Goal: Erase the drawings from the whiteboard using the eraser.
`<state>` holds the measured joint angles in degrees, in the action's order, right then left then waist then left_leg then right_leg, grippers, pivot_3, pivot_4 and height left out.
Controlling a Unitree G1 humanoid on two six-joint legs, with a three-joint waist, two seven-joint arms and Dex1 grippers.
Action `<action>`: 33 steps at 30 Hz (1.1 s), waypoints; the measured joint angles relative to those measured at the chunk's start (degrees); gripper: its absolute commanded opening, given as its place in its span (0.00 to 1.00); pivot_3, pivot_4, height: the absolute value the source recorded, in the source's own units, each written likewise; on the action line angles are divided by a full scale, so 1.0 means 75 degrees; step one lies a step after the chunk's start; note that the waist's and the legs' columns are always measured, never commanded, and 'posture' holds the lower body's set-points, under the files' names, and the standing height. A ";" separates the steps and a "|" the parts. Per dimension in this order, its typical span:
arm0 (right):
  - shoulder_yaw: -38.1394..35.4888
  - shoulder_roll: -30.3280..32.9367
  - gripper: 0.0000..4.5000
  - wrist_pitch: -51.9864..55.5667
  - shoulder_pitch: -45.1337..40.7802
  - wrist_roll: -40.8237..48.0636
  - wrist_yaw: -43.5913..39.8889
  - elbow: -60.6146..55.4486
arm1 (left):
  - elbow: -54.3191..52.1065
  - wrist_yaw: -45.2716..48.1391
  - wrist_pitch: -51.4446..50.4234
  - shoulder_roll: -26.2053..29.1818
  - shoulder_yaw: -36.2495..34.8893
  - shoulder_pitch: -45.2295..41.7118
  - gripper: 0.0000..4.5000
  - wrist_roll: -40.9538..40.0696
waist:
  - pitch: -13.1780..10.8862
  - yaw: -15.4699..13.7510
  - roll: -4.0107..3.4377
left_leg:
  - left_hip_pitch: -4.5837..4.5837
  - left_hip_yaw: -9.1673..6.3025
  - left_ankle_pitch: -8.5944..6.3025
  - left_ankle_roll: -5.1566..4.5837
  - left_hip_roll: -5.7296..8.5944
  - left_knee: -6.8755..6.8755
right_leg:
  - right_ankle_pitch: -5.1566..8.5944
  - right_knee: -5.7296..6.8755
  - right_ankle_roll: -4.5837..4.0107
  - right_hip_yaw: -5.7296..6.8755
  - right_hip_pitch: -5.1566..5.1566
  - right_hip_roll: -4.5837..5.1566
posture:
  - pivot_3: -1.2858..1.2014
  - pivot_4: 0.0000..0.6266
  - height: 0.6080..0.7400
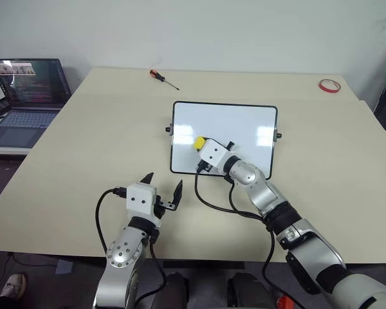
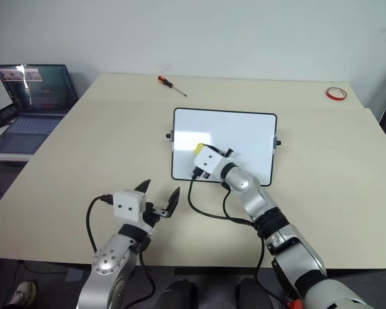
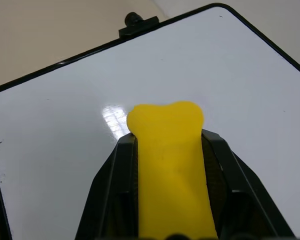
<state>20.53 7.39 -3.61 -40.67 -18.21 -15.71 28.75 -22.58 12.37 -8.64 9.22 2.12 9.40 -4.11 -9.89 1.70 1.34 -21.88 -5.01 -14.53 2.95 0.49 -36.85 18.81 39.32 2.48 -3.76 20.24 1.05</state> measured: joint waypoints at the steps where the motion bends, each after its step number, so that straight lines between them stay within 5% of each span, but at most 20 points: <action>1: -0.0080 0.0065 0.29 0.0127 0.0146 0.0140 -0.0152 -0.0253 | 0.0000 0.0073 -0.0039 0.0025 0.0001 -0.0040 1.00 -0.0028 | 0.0000 -0.0005 -0.0001 | -0.0003 -0.0003 0.0000 0.0000 0.0000 0.0003 | 0.0000 -0.0006 0.0000 0.0003 0.0000 0.0000 | 0.52 0.24 1.00; 17: -0.2222 0.1587 0.29 0.4597 0.2002 0.1049 -0.0975 -0.5597 | 0.0548 0.2934 -0.0922 0.1407 0.0748 -0.2962 1.00 -0.1167 | -0.0015 0.0000 -0.0018 | -0.0151 -0.0018 0.0001 0.0007 0.0001 0.0010 | 0.0000 -0.0036 0.0000 0.0039 0.0123 -0.0001 | 0.52 0.24 1.00; 25: -0.3631 0.2060 0.29 0.7360 0.2773 0.0807 -0.0425 -0.7342 | 0.2743 0.5172 -0.0099 0.1402 0.1435 -0.4804 1.00 -0.1478 | -0.0016 0.0009 -0.0020 | -0.0145 0.0006 0.0001 0.0004 0.0002 0.0012 | 0.0000 -0.0031 0.0000 0.0031 0.0127 -0.0005 | 0.52 0.24 1.00; 33: -0.4422 0.1678 0.29 0.8789 0.3238 0.1187 -0.0264 -0.7388 | 0.5374 0.6705 0.1406 0.0851 0.1927 -0.6211 1.00 -0.1191 | -0.0017 0.0009 -0.0019 | -0.0147 0.0022 0.0000 0.0000 0.0005 0.0009 | 0.0000 -0.0030 0.0001 0.0025 0.0131 -0.0017 | 0.52 0.24 1.00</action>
<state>-12.63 19.97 62.31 -16.38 -9.31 -17.69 -26.67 17.73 62.66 1.90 15.60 16.57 -37.18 -13.05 -10.01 1.77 1.20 -22.99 -4.85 -14.53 2.95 0.53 -36.78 18.81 39.10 2.49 -3.57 21.22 0.92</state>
